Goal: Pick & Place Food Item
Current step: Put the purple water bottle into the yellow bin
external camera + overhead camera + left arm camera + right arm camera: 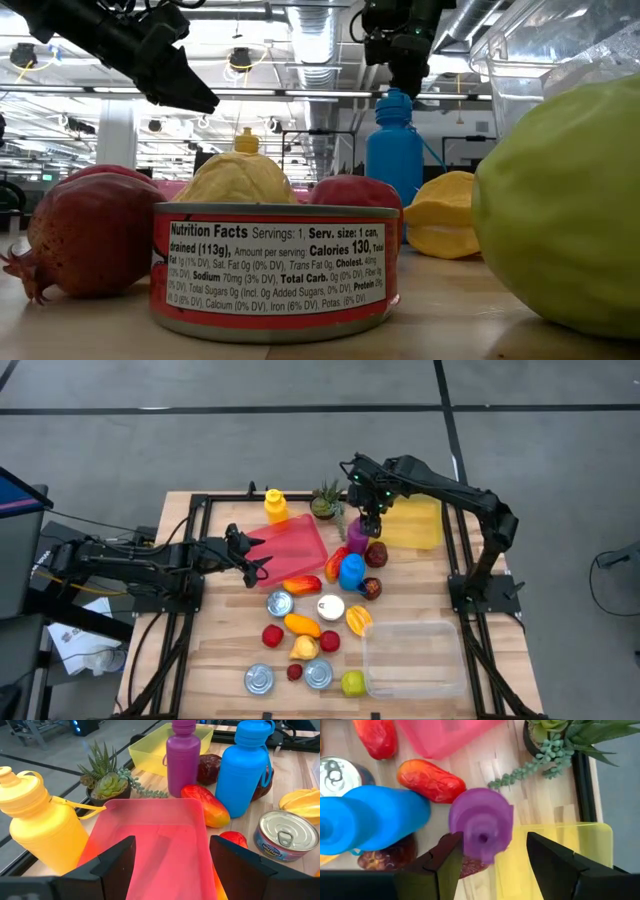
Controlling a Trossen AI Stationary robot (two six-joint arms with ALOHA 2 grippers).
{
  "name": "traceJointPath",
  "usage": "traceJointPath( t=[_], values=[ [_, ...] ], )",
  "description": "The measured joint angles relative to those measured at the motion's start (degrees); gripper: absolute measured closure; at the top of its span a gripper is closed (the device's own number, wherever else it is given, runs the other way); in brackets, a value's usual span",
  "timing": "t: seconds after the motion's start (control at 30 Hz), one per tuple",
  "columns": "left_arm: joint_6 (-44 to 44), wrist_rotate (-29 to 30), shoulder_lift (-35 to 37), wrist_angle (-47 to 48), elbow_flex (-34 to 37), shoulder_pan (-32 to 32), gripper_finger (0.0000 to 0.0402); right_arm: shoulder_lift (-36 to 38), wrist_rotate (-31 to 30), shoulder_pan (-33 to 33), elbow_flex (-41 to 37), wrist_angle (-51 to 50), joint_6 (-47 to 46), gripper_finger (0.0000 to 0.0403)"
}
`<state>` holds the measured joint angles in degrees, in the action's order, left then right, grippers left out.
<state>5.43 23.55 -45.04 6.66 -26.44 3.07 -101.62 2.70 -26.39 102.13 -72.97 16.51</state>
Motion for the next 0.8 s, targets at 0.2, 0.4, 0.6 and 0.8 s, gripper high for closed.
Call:
traceJointPath(
  t=[0.2,0.4,0.6,0.8],
  values=[
    [0.0,0.0,0.0,0.0,0.0,0.0,0.0152,0.0,0.7,0.0,0.0,0.2,0.5,0.0221],
    [0.0,0.0,0.0,0.0,0.0,0.0,0.0152,0.0,0.8,0.0,0.0,0.3,0.9,0.0229],
    [0.2,0.0,0.0,0.0,0.0,0.0,0.0152,0.0,1.0,0.0,0.0,1.4,1.5,0.0225],
    [0.9,0.0,0.0,0.0,0.0,0.0,0.0152,0.0,1.1,0.0,-0.4,1.4,2.1,0.0224]
  ],
)
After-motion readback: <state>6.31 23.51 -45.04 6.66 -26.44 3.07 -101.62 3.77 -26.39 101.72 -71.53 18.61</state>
